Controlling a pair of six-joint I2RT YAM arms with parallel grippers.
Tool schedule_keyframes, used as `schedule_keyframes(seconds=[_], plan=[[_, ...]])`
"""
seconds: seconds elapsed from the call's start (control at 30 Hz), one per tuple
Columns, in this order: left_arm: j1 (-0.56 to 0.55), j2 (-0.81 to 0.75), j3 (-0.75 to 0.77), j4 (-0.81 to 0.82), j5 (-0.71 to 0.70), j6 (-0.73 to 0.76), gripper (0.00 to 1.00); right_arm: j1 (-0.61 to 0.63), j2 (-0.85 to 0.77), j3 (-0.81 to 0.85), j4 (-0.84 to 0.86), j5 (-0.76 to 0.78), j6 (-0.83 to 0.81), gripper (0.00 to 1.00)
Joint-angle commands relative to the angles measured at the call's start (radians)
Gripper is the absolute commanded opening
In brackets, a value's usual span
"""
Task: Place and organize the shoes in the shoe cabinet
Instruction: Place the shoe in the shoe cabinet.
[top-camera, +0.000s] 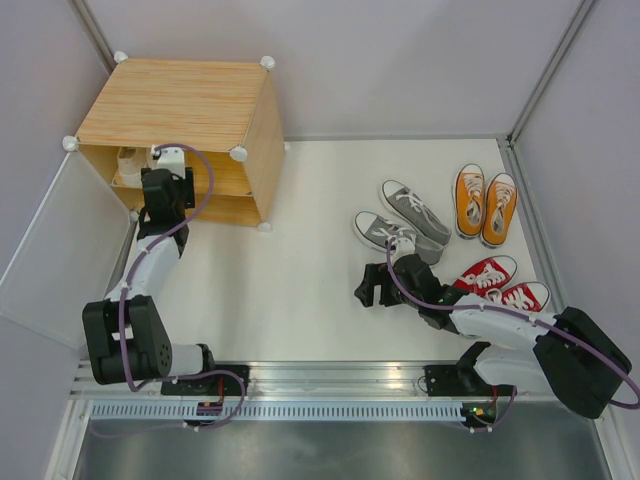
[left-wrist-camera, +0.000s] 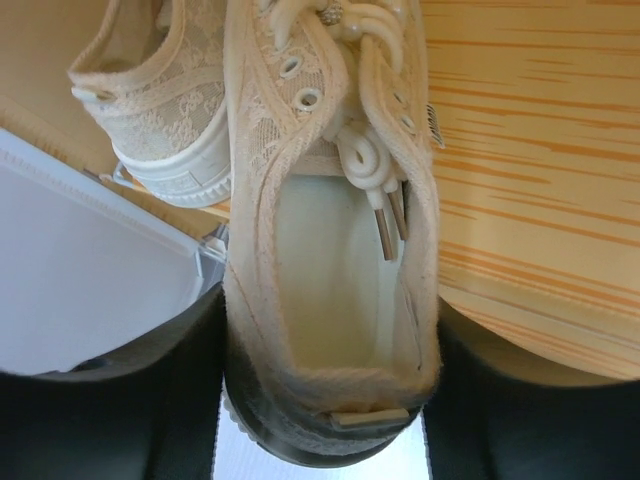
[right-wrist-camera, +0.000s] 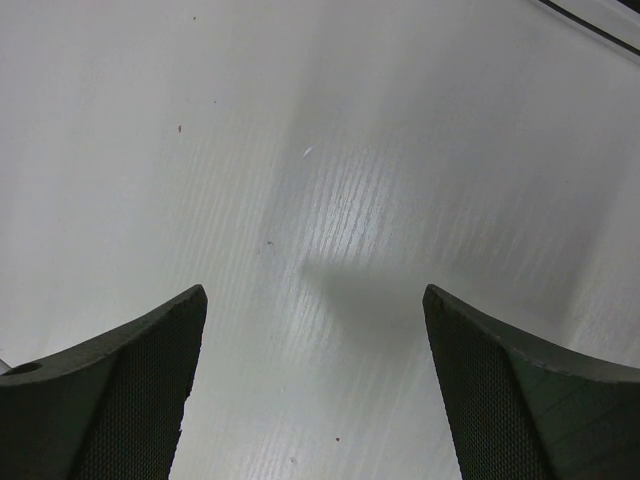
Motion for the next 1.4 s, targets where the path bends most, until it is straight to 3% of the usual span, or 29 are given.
schedule_keyframes(seconds=[0.0, 0.2, 0.4, 0.57, 0.87, 1.37], plan=[[-0.001, 0.012, 0.035, 0.036, -0.002, 0.035, 0.52, -0.005, 0.006, 0.029, 0.023, 0.010, -0.016, 0.92], [0.000, -0.043, 0.008, 0.127, 0.025, 0.053, 0.14, -0.005, 0.019, 0.035, 0.023, 0.013, -0.019, 0.93], [0.008, -0.048, 0.039, 0.159, 0.114, 0.007, 0.03, -0.005, 0.029, 0.038, 0.022, 0.015, -0.021, 0.92], [0.031, -0.020, 0.091, 0.164, 0.183, -0.044, 0.02, -0.005, 0.027, 0.038, 0.020, 0.022, -0.023, 0.92], [0.087, 0.029, 0.121, 0.164, 0.114, -0.178, 0.02, -0.003, 0.039, 0.044, 0.017, 0.031, -0.027, 0.92], [0.137, 0.124, 0.143, 0.240, 0.056, -0.234, 0.02, -0.003, 0.093, 0.062, 0.011, 0.056, -0.039, 0.92]])
